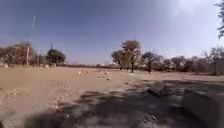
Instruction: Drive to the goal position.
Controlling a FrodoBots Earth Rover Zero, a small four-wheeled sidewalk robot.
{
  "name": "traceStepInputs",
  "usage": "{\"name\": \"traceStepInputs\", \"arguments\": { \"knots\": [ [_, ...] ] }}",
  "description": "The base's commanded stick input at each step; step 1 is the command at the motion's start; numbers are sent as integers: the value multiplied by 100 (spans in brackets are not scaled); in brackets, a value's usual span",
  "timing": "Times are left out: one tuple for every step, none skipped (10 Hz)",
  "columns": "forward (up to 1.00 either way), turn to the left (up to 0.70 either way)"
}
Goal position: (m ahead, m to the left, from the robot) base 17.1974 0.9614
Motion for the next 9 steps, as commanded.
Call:
{"name": "traceStepInputs", "arguments": {
  "knots": [
    [50,0],
    [50,0],
    [50,0],
    [50,0],
    [50,0],
    [50,0],
    [50,0],
    [50,0],
    [50,0]
  ]
}}
